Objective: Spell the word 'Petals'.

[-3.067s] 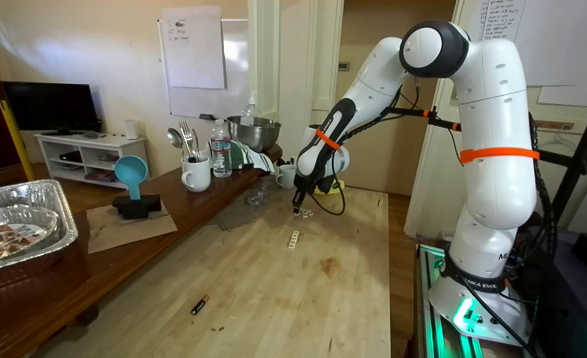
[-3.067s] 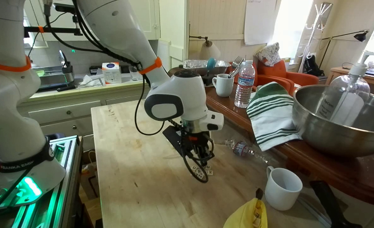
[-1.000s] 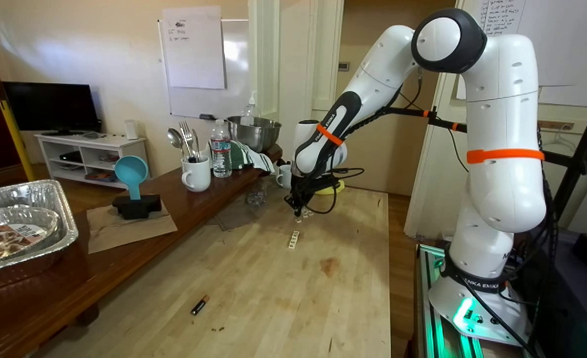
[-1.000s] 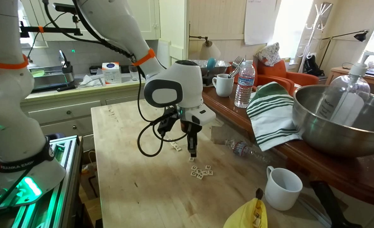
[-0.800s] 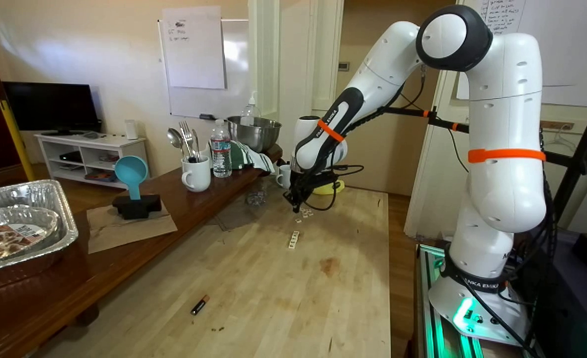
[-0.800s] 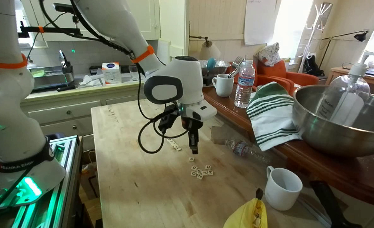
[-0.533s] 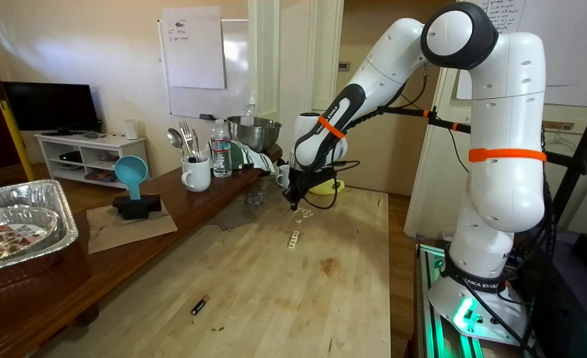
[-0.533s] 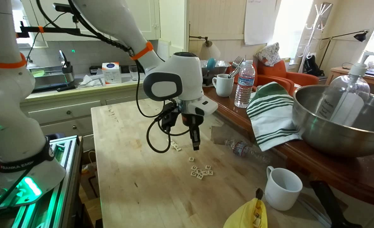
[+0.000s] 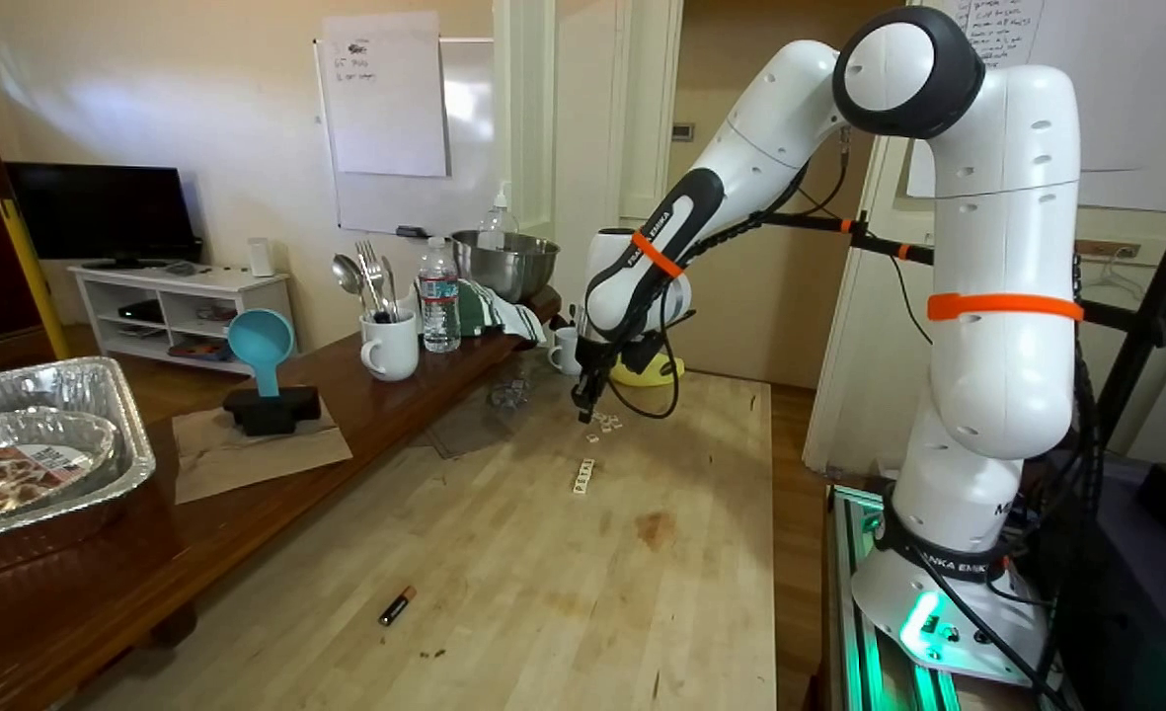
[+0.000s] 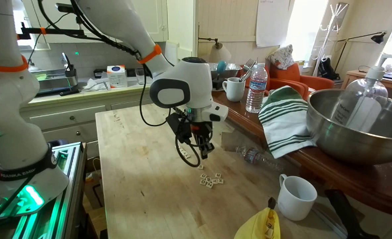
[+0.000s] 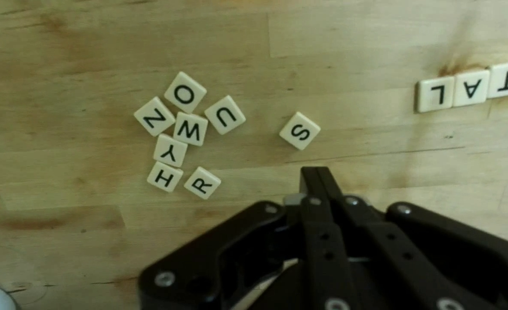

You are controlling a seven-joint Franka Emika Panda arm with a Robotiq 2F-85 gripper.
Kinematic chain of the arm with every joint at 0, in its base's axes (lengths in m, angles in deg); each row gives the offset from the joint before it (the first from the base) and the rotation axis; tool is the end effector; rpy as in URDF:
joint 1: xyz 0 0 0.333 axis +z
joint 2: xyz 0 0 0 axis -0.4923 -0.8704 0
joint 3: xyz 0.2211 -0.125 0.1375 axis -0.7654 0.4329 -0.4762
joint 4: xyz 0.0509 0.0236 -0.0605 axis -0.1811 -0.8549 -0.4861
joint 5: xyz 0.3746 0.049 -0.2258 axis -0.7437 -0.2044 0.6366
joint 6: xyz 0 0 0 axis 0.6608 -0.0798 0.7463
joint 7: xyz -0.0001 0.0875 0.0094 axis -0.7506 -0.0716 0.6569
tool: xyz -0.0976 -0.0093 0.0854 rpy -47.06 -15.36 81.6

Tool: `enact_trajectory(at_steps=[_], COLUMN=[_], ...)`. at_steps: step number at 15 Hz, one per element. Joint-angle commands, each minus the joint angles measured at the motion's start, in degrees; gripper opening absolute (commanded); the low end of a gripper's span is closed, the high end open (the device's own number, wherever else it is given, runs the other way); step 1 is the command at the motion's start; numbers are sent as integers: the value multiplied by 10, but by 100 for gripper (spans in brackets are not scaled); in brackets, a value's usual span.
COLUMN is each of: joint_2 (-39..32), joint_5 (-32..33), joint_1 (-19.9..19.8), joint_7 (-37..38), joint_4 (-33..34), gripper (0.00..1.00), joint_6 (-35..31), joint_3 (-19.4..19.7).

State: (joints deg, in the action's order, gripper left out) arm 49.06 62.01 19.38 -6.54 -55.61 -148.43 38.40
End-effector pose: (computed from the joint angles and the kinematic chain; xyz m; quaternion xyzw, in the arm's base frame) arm 0.5291 -0.1453 0.1592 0.9973 0.0092 0.0710 0.0160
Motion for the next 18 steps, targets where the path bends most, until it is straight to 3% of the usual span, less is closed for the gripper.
enact_trajectory(at_steps=[1, 10, 18], joint_2=[-17, -45, -43], joint_5=[-20, -70, -40], joint_1=[-30, -75, -58], joint_7=[-85, -217, -176], joint_4=[1, 4, -5], gripper=[0, 0, 0], joint_6=[-14, -25, -7], joint_3=[-21, -58, -42])
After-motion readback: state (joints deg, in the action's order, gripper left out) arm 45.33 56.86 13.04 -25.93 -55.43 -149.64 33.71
